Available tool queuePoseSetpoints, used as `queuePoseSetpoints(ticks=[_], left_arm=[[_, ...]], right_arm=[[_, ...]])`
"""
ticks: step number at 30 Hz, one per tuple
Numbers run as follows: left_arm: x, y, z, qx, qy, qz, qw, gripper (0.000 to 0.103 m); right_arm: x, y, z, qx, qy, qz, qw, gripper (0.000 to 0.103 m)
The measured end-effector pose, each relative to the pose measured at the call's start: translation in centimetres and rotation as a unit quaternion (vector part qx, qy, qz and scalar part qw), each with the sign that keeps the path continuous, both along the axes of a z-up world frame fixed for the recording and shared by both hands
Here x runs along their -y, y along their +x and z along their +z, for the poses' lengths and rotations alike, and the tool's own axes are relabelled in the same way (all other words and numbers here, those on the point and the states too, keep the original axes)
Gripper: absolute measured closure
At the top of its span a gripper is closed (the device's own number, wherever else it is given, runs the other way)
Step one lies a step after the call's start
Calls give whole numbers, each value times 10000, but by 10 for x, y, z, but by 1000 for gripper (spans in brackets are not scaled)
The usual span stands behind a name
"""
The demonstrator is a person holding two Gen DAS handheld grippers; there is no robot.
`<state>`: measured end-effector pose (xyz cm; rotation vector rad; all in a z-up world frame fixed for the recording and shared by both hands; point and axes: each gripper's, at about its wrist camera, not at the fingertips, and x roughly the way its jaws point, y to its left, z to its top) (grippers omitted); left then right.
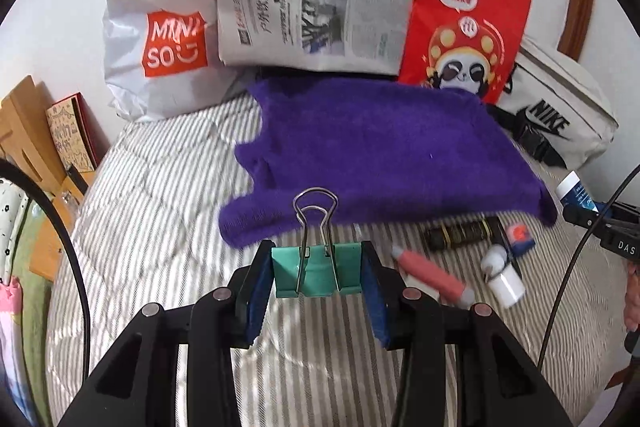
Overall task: Organize rigid objects
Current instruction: 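Carry the clip and bottle onto the purple towel and open both tools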
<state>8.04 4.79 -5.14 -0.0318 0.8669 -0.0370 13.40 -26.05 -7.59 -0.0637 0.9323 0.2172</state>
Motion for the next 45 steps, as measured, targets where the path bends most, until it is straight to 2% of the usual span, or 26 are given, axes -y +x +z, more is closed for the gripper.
queuePoseSetpoints(ticks=[9, 13, 17, 30, 40, 45], left_arm=[[-8, 44, 14, 75, -15, -27, 10000, 63], [-6, 67, 17, 75, 91, -57, 9999, 63], [-2, 90, 17, 27, 0, -134, 9999, 63], [2, 149, -7, -210, -141, -198, 9995, 63], [-2, 173, -24, -474, -117, -182, 9986, 63], [2, 182, -38, -644, -100, -226, 9976, 63]], right_arm=[[-12, 35, 19, 199, -60, 11, 9998, 67], [-21, 52, 25, 262, -160, 96, 9995, 67], [-29, 71, 26, 294, -191, 185, 9992, 67], [-56, 136, -11, -120, -311, 229, 9992, 67], [-81, 174, -47, -578, -476, 304, 9967, 67], [-87, 181, -51, -586, -528, 294, 9965, 67]])
